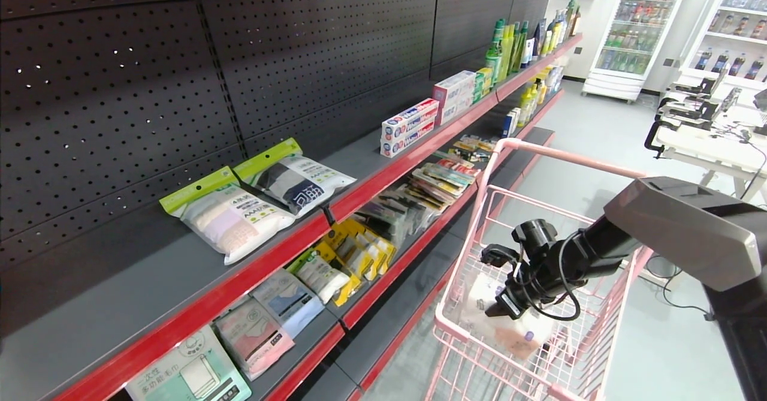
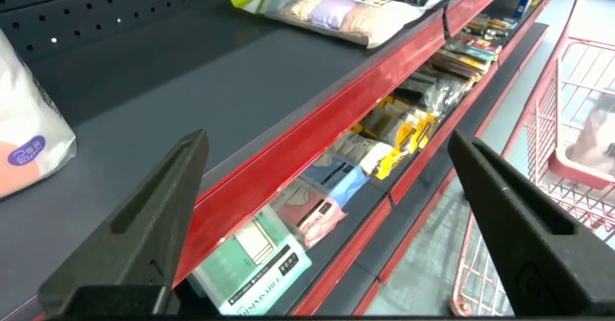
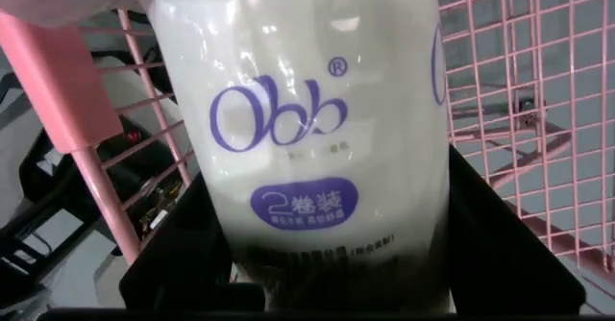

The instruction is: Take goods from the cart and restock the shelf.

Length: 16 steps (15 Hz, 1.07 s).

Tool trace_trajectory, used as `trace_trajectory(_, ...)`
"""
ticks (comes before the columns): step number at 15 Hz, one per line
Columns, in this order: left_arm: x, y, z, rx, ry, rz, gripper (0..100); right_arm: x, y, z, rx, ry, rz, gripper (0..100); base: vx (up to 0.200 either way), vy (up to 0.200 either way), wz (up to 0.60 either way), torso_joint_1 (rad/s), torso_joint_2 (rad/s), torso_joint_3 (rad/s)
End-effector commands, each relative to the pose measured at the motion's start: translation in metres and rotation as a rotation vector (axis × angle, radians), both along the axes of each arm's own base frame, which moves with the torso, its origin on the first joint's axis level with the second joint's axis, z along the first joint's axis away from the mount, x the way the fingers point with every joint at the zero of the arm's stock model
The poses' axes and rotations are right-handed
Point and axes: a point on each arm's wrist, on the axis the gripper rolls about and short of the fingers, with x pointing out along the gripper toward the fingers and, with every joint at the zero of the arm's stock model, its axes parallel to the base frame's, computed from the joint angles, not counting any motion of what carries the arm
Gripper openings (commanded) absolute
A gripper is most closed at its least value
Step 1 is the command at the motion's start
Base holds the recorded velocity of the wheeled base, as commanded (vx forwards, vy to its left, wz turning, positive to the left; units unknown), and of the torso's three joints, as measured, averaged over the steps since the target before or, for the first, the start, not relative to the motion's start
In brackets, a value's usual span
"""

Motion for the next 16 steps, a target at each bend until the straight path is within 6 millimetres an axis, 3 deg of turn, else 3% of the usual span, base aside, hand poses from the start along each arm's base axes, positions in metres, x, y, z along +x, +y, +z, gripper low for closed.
trace_trajectory(1, 0.000, 0.000, 0.000, 0.001, 0.001, 0.000, 100, -0.001, -0.009, 0.031, 0.012, -0.061, -0.052, 0, 0.000, 0.000, 0.00, 0.000, 0.00, 0.000)
trace_trajectory(5, 0.000, 0.000, 0.000, -0.001, 0.001, 0.000, 100, -0.014, -0.021, 0.055, 0.014, -0.082, -0.098, 0, 0.000, 0.000, 0.00, 0.000, 0.00, 0.000)
trace_trajectory(10, 0.000, 0.000, 0.000, -0.001, 0.001, 0.000, 100, -0.022, -0.039, 0.122, -0.017, -0.252, -0.164, 0, 0.000, 0.000, 0.00, 0.000, 0.00, 0.000)
trace_trajectory(16, 0.000, 0.000, 0.000, -0.001, 0.001, 0.000, 100, -0.063, -0.050, 0.207, -0.061, -0.480, -0.279, 0, 0.000, 0.000, 0.00, 0.000, 0.00, 0.000)
